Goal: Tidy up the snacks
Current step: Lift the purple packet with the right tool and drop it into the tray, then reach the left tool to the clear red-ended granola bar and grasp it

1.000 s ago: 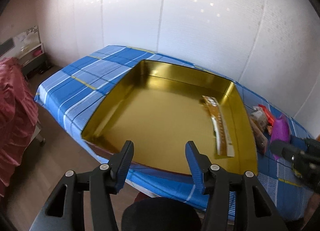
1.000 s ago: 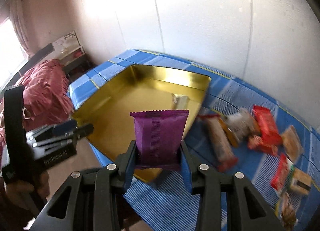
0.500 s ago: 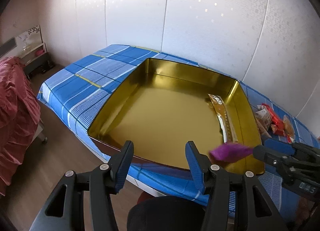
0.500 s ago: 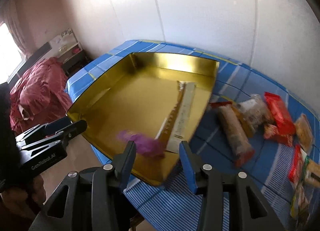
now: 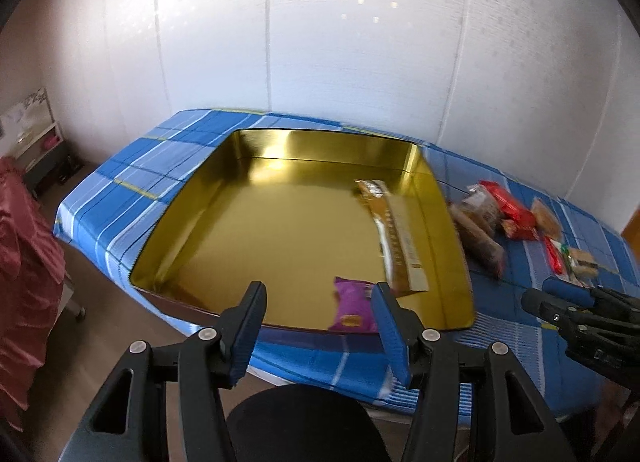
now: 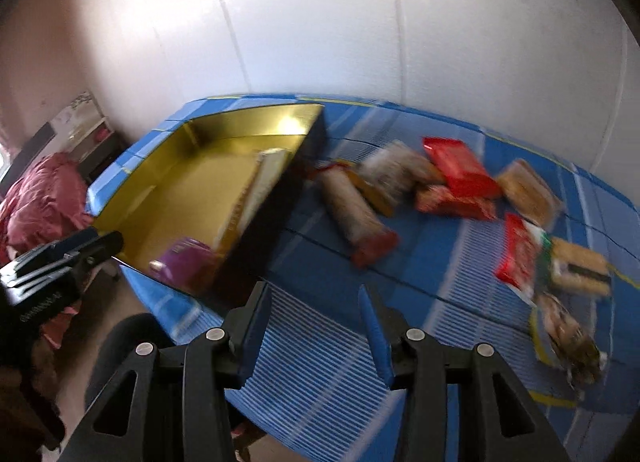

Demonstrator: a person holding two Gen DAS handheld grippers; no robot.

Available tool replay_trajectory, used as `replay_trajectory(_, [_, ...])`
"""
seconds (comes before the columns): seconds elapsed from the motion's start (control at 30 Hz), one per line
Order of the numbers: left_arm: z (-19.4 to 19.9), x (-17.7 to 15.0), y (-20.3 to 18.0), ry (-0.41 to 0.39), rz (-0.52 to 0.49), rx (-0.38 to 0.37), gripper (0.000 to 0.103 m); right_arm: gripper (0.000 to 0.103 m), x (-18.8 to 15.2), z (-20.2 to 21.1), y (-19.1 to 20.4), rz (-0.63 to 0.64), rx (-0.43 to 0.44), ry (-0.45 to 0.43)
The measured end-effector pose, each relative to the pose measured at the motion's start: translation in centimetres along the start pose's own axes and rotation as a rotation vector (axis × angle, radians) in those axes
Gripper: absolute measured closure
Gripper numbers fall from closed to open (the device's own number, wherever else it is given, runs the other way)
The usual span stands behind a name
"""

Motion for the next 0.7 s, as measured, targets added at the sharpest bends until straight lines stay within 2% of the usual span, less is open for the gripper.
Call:
replay_trajectory(0.4, [1.2, -0.1, -3.2, -0.013, -0.095, -0.035, 0.047, 0.056, -3.4, 1.6, -5.9, -0.094, -0.129, -0.001])
replay_trajectory(0.7, [1.4, -0.3, -4.9, -0.010, -0.145, -0.053, 0.047, 0.056, -4.8, 2.2, -7.8, -0.146, -0.150, -0.010])
Point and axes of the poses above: each gripper's, at about its wrist camera, not at the fingertips, and z roughly against the way its jaws point, y to its left, x to its top, the point moved 2 cm from there along -z, roughly the way its jaws point, and after that the axes turned 11 degrees about x, right-handed, at the moved point
